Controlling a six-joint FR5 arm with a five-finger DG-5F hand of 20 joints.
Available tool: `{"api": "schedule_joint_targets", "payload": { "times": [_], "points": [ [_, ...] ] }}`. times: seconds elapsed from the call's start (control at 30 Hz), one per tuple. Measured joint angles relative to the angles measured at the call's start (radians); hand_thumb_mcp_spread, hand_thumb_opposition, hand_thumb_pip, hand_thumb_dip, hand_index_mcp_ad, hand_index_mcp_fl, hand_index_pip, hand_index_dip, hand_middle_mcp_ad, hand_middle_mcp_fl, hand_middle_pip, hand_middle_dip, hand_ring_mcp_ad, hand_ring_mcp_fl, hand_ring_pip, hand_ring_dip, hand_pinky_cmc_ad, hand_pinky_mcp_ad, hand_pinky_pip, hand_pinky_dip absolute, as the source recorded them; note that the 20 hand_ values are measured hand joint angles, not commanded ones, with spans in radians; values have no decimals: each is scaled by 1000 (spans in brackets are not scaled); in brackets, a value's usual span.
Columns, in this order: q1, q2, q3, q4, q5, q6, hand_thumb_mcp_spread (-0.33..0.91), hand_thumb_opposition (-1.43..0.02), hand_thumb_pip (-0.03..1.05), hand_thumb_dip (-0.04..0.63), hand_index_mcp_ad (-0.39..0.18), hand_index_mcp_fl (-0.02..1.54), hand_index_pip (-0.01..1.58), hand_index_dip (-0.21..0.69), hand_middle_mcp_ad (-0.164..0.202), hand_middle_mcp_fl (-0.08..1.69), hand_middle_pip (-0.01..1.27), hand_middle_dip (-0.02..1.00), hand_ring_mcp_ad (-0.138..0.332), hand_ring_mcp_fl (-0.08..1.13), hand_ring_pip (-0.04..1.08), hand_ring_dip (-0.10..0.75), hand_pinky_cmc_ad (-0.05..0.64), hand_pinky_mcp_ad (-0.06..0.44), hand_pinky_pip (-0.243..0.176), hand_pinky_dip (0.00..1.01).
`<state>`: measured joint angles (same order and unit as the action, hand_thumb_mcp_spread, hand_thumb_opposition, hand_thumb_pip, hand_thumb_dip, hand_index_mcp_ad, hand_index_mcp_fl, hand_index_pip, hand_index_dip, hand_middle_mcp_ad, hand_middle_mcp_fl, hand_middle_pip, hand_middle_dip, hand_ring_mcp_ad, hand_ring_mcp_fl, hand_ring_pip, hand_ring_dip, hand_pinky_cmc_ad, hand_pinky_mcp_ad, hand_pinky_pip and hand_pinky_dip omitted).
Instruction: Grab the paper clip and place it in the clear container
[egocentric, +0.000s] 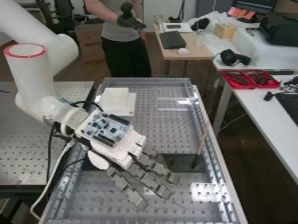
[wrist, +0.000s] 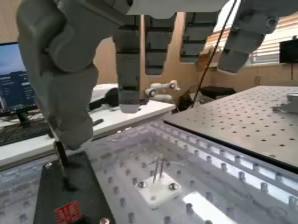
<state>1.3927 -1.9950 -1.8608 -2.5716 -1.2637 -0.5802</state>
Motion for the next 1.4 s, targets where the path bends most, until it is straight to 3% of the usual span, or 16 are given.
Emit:
{"api": "schedule_joint_targets", "payload": {
  "times": [0.23, 0.5, 0.97, 1.23, 1.33, 1.4],
  "points": [
    [-14, -40, 0, 74, 0, -32, 496, -806, 480, 255, -80, 147, 1059, 175, -5, 155, 124, 157, 101, 33, 120, 87, 312, 264, 24, 190],
    [-26, -82, 35, 81, -22, -59, 506, -806, 480, 255, -87, 141, 1255, 187, -2, 202, 124, 173, 96, 63, 122, 87, 312, 265, 37, 195],
    [-55, -106, 72, 62, -83, -117, 511, -831, 480, 265, -106, 227, 1330, 187, -2, 225, 124, 182, 98, 80, 122, 91, 312, 265, 63, 194],
    [-74, -110, 84, 55, -147, -210, 536, -836, 480, 265, -122, 286, 1377, 183, -2, 222, 126, 187, 94, 80, 122, 91, 312, 265, 66, 195],
    [-80, -113, 93, 44, -174, -234, 576, -836, 480, 267, -152, 342, 1428, 183, -2, 267, 126, 188, 93, 80, 120, 91, 312, 265, 66, 195],
    [-82, -115, 97, 40, -183, -242, 604, -850, 480, 265, -154, 375, 1459, 183, -21, 269, 126, 188, 93, 80, 120, 91, 312, 265, 66, 195]
  ]
}}
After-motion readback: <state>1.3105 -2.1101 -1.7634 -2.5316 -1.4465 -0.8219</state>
